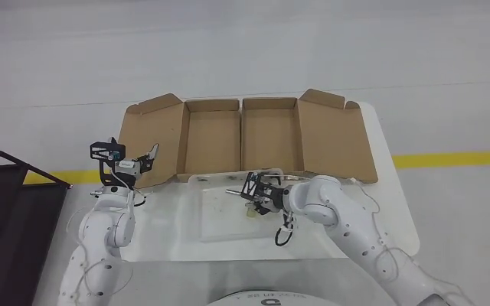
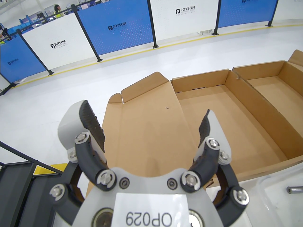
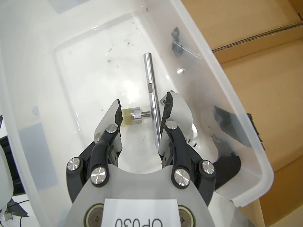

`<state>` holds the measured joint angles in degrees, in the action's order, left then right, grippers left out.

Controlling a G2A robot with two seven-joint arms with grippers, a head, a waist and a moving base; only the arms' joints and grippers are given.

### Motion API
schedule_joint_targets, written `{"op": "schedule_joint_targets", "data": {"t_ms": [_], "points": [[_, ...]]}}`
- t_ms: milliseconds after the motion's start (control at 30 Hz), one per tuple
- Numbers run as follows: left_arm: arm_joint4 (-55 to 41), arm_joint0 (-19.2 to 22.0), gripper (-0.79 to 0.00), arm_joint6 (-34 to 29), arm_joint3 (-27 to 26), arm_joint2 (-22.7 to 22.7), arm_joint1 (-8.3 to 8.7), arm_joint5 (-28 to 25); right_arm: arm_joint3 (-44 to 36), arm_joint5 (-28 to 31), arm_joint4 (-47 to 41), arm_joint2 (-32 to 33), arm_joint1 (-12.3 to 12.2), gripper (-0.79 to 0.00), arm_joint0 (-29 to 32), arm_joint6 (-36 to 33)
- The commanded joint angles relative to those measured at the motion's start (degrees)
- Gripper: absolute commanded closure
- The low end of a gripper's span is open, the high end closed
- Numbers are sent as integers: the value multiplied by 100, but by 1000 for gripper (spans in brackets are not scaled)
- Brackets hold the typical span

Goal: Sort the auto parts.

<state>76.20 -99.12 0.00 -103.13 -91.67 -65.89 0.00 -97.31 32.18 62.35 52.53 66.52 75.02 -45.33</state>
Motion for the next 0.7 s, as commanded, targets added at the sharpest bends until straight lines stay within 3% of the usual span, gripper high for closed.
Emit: {"op": "schedule_joint_targets", "data": {"t_ms": [0,667], "points": [[0,0,-785,0,0,0,0,0,32,20,-39,-61,7,-379,-67,-131],[0,0,-785,0,0,0,0,0,559,-17,27,-1006,179,-363,-671,-934]]}}
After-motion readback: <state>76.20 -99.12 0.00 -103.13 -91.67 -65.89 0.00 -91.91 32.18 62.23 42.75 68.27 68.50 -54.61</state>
